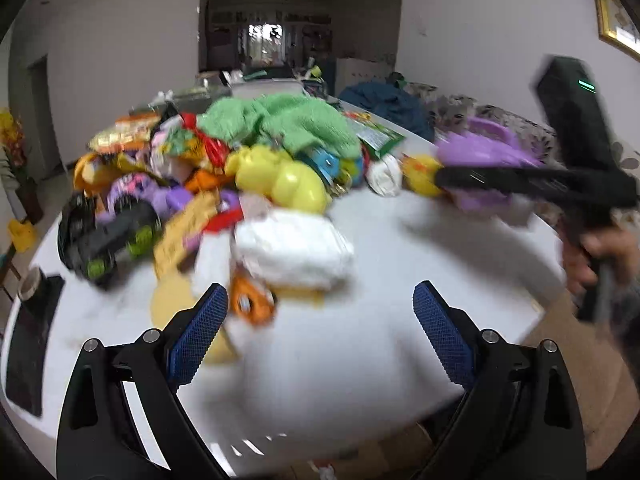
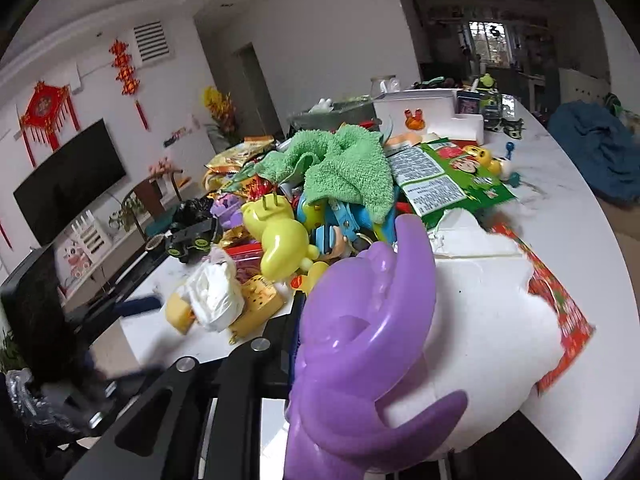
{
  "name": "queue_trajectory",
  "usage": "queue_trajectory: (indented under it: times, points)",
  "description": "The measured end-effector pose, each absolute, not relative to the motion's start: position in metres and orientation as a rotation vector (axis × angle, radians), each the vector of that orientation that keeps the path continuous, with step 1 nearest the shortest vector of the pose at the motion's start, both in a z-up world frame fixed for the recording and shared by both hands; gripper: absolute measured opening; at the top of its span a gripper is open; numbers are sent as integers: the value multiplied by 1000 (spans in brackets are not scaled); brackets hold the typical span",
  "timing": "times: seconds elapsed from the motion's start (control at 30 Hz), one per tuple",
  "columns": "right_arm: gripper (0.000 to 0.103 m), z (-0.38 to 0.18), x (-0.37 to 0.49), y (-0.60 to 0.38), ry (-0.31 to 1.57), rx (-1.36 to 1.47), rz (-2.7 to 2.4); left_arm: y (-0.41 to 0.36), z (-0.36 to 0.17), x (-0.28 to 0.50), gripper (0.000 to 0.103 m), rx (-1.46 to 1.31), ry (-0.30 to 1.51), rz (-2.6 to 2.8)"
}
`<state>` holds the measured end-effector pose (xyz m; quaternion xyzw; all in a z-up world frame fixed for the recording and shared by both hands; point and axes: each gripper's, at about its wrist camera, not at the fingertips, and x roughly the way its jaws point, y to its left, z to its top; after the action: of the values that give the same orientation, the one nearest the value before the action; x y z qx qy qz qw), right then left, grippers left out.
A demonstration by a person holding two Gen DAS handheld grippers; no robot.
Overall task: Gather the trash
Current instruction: 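Grasp white plastic bag with left tool while right tool grasps purple toy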
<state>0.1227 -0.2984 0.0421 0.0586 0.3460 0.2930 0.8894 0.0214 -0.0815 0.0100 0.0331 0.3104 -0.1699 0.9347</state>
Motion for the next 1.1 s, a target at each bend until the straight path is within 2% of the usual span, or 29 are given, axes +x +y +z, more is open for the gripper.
queue_trajectory:
  times: [0.27,0.3,0.33,0.4,0.5,0.67,0.77,0.87,0.93,1.1]
  points:
    - [16,36,88,-327,695,176,583,-108,1,69,90,142,666,-267]
    - [16,34,86,-329,697,181,578,-110,-1,74,64,144,664,-252]
    - [16,33,85,-331,700,190,573,-109,-3,79,50,142,675,-255]
    - [16,29,82,-336,707,214,557,-100,0,82,37,91,685,-286]
    - [16,28,75,-337,703,227,556,-79,31,54,35,5,588,-344]
    - [16,40,51,-326,658,224,640,-52,88,-28,35,53,423,-426]
    - [16,45,27,-312,645,216,725,-43,92,-70,36,119,410,-480]
    - [16,41,-5,-289,676,171,838,-37,68,-106,37,177,486,-512]
    - [16,33,-22,-273,723,131,900,-33,34,-120,37,193,589,-519]
    - [16,-37,-40,-219,998,13,994,-23,-63,-114,40,181,854,-535]
